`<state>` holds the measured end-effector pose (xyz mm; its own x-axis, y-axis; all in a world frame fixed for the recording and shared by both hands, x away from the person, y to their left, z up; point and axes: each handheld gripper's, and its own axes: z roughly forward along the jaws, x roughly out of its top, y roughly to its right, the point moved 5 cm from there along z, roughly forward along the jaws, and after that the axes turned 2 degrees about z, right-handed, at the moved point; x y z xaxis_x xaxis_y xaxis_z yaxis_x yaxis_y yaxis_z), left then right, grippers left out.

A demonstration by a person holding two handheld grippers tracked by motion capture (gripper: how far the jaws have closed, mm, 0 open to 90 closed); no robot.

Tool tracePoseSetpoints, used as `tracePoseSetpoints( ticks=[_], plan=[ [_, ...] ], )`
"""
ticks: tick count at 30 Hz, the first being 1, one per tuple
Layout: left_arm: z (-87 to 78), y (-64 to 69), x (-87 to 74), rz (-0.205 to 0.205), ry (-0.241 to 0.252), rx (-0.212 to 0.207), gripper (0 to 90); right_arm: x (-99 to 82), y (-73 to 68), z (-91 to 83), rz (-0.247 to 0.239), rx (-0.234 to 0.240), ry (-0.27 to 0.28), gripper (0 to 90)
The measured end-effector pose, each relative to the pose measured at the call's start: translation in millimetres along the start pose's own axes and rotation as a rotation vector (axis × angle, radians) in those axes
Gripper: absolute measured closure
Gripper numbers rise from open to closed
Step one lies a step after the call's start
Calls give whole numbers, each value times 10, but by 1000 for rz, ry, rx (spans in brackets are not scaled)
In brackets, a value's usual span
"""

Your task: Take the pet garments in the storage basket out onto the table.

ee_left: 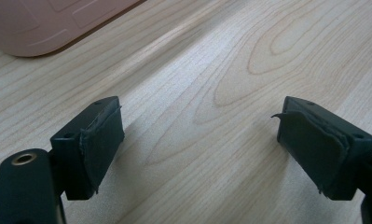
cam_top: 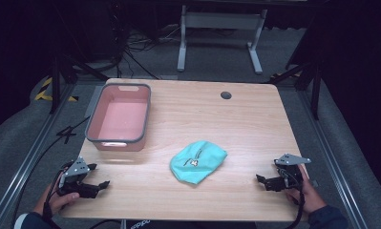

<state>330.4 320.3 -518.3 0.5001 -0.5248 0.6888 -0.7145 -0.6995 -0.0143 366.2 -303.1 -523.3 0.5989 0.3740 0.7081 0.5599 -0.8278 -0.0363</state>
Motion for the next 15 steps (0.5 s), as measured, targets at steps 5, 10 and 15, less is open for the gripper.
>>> tracePoseSetpoints(
  ticks=[5, 10, 15],
  plan=[
    [5, 2, 2, -4, 2, 6, 141, 0, 0, 0, 0, 0, 0, 6],
    [3, 4, 2, -6, 0, 11, 141, 0, 0, 0, 0, 0, 0, 6],
    [2, 6, 2, -9, -1, 16, 140, 0, 0, 0, 0, 0, 0, 6]
  ],
)
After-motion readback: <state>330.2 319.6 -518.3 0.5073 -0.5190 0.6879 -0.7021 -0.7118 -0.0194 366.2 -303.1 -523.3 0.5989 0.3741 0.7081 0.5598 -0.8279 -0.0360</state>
